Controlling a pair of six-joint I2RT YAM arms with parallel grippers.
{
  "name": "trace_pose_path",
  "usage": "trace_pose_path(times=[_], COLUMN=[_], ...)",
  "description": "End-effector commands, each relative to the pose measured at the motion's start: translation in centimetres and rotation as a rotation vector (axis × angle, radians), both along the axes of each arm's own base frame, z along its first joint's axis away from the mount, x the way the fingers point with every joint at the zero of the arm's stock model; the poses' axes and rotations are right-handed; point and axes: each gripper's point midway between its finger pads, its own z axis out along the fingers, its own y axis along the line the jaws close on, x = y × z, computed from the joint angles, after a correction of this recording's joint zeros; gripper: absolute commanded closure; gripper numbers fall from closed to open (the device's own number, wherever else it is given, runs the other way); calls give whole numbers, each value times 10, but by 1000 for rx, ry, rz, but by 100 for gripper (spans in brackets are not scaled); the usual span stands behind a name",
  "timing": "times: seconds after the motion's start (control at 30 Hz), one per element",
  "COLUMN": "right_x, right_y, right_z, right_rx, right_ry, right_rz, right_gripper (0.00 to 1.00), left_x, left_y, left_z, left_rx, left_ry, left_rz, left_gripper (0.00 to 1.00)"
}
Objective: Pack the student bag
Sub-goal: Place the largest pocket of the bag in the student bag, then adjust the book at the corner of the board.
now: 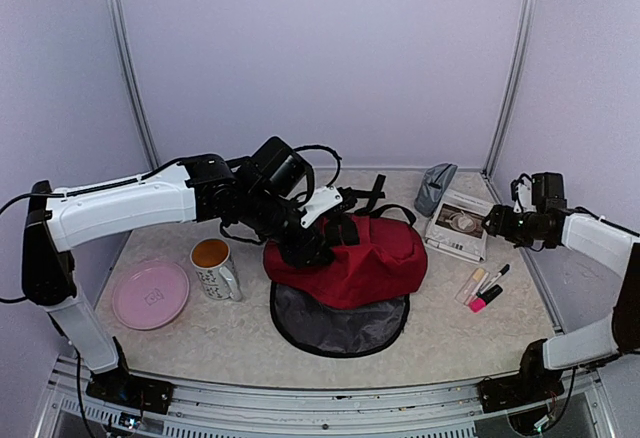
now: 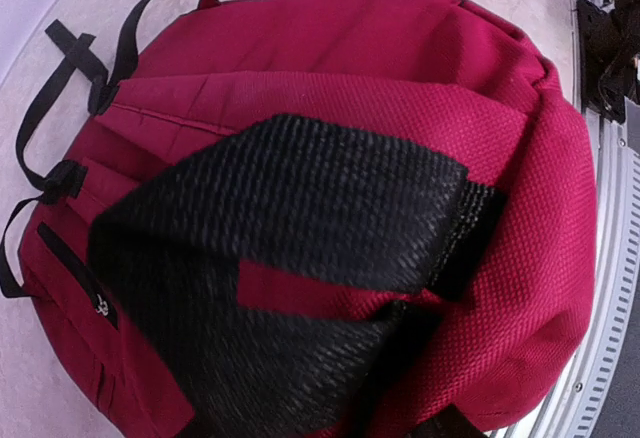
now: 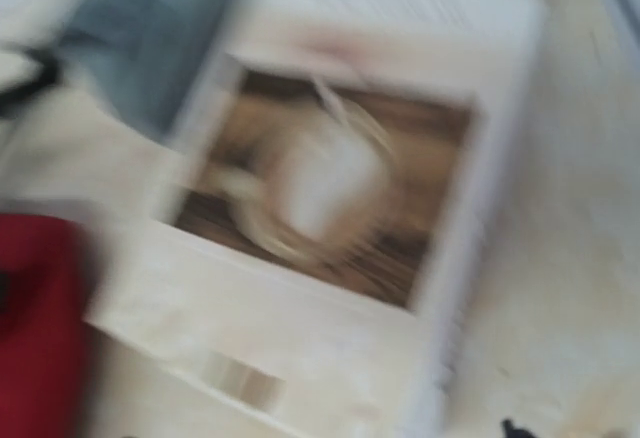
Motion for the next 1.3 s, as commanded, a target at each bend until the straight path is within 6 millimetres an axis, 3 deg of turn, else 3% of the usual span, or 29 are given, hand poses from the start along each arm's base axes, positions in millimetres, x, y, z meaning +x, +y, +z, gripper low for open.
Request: trace_pose_path(times=[0.0,0.07,0.13,0.3,0.43,0.6,0.7,0.8,0.93,1.1,1.17,1.27], right_x=[4,-1,-8,-22,-19,5,23,44,63,84,95,101], right_y=[-15,-24,-31,-28,-15,-7,-12,-10,30,72,83,97], right_z=[-45,-60,-70,-87,-89,-60,-55,-46,-38,-51,-51,-68], right_rx=[5,-48,-94,-120,-82,-23,-30,-118,-250,-418,-485,-567], right_ry=[104,150,184,238,228,135,127,154,140,164,155,177], right_rz=[-64,-84,-98,-56,19,31,15,15,65,46,23,27], right_gripper=[24,40,48,53,48,24,22,23,23,22,22,21], left_x=[-16,-16,-16,-15,-5,10,18,23,27,24,23,22], left_y=[-6,-4,-3,-5,-2,-4,-13,-20,-17,-10,-7,-1], left_z=[14,19,22,29,46,99,105,98,97,96,94,90], left_rx=[-48,-56,-62,-82,-135,-331,-368,-367,-368,-381,-370,-355], left_ry=[20,12,10,-5,11,38,52,78,61,58,58,48], left_rz=[-60,-56,-56,-70,-68,-58,-39,-38,-26,-17,-13,-3], left_gripper=[50,44,40,33,28,20,19,18,16,15,15,15])
